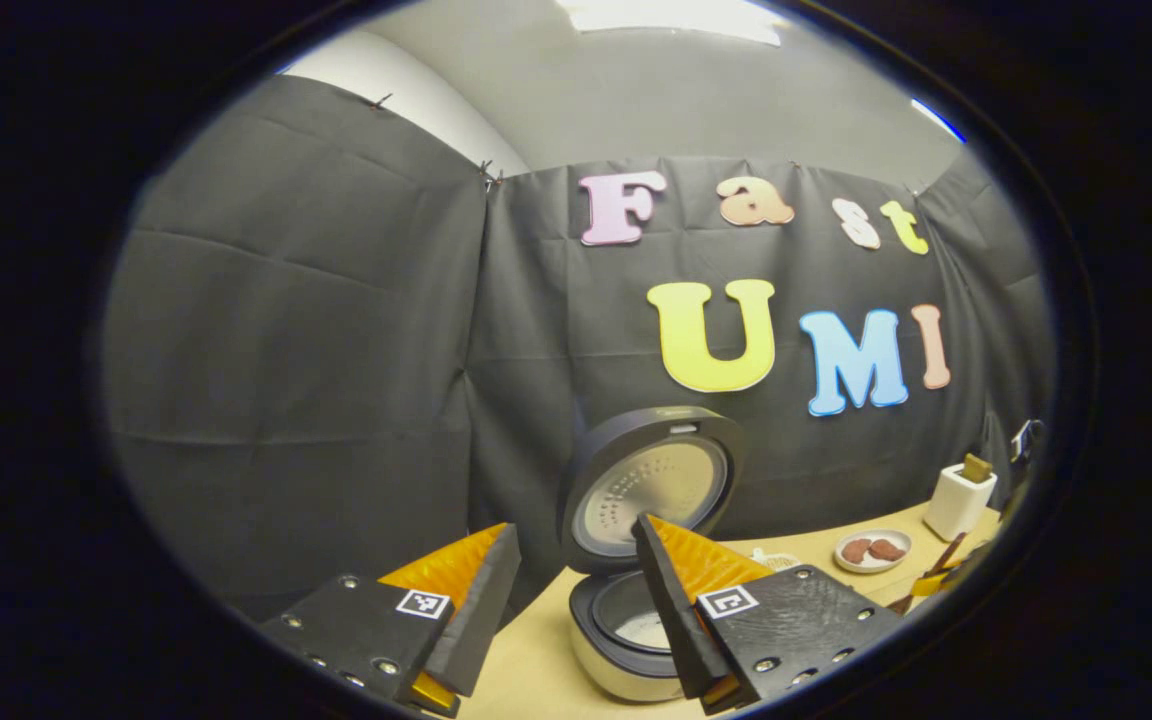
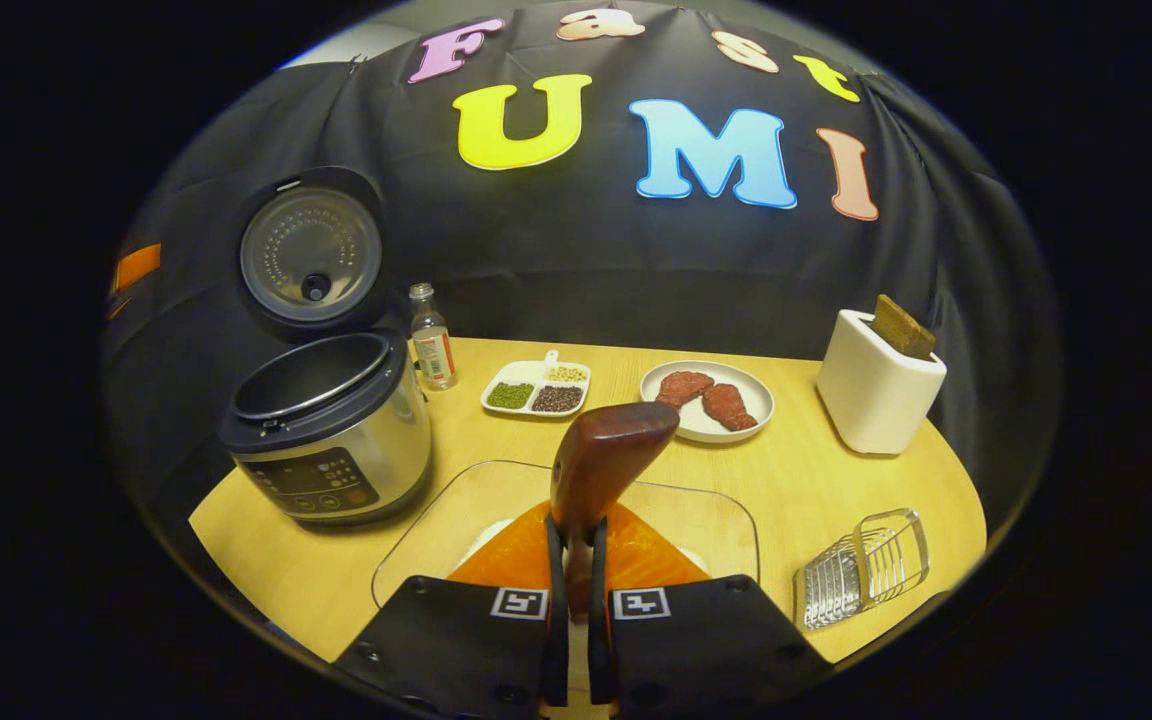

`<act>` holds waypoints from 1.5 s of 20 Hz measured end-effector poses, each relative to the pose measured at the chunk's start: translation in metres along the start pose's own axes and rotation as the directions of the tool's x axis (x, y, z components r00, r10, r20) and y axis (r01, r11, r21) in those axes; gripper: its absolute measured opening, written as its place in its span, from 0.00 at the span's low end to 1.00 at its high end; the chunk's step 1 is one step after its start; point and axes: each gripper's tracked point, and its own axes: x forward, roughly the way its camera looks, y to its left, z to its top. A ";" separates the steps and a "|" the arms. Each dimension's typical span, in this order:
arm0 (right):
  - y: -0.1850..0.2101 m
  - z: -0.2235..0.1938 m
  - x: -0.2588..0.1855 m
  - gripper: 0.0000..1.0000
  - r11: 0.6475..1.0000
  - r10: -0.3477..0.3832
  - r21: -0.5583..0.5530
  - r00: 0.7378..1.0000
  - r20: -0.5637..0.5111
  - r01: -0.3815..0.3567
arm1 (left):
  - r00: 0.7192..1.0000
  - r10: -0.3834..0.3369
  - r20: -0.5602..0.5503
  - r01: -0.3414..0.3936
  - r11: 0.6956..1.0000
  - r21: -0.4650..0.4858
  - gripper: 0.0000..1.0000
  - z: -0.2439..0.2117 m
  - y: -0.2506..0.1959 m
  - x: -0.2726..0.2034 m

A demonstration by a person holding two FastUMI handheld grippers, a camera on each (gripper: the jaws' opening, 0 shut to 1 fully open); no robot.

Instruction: Close the left gripper, press the button to open the rice cooker; take a wooden spoon from the chopstick holder with the right hand, scoop a spoonful of rice and pour it into the rice cooker, then put the wooden spoon back into the chopstick holder.

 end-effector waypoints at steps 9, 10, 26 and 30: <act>0.004 -0.011 -0.003 0.10 0.920 0.141 0.376 0.989 -0.051 -0.111 | 1.000 0.002 0.025 -0.002 1.000 0.014 0.75 0.014 -0.006 -0.010; -0.002 -0.013 -0.002 0.10 0.888 0.157 0.445 0.986 -0.056 -0.116 | 1.000 0.004 0.028 -0.004 1.000 0.020 0.75 0.017 -0.005 -0.012; -0.058 0.040 -0.022 0.10 0.499 0.228 0.848 0.971 0.073 -0.181 | 0.997 0.014 0.071 -0.017 0.999 0.040 0.74 0.042 -0.011 -0.031; -0.040 0.068 -0.019 0.10 0.439 0.268 0.869 0.956 0.116 -0.228 | 0.997 0.023 0.068 -0.025 0.999 0.024 0.75 0.036 -0.004 -0.025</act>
